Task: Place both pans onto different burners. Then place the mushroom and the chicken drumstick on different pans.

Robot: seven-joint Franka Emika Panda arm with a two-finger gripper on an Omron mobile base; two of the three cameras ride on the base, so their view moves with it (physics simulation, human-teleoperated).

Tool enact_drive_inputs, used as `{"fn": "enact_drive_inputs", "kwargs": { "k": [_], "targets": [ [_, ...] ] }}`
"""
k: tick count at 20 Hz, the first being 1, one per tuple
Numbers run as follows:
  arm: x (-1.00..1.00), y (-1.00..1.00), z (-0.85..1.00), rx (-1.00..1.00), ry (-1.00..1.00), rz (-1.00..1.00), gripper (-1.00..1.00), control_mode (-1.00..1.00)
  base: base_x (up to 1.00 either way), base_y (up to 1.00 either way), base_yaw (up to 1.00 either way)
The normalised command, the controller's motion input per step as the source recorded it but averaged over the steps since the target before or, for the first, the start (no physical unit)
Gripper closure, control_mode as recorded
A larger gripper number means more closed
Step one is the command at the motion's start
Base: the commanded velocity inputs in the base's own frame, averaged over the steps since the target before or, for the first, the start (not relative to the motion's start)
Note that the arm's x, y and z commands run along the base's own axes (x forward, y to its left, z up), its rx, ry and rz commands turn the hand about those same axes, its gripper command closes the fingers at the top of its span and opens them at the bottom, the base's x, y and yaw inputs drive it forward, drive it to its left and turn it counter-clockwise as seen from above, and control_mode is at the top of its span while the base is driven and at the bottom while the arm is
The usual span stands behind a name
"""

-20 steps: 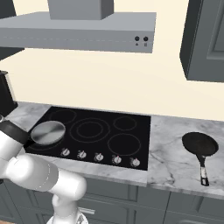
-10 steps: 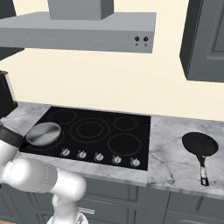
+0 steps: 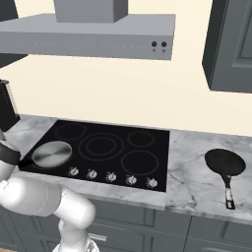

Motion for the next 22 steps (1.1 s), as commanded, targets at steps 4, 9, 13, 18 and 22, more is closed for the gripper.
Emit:
{"fn": "enact_drive_inputs", "kwargs": {
  "k": [4,9,13,18,22],
  "targets": [
    [-0.22,-0.02,0.11,0.18,0.0,0.0,-1.0,-1.0,0.0,0.0,0.0],
    [-0.2,0.0,0.21,0.15,0.0,0.0,-1.0,-1.0,0.0,0.0,0.0],
    [-0.05,-0.03,0.11,0.0,0.0,0.0,-1.0,-1.0,0.0,0.0,0.0],
    [-0.12,0.01,0.35,-0.04,0.0,0.0,-1.0,-1.0,0.0,0.0,0.0],
    [-0.24,0.0,0.69,-0.03,-0.02,0.01,-1.0,-1.0,0.0,0.0,0.0]
  ]
}}
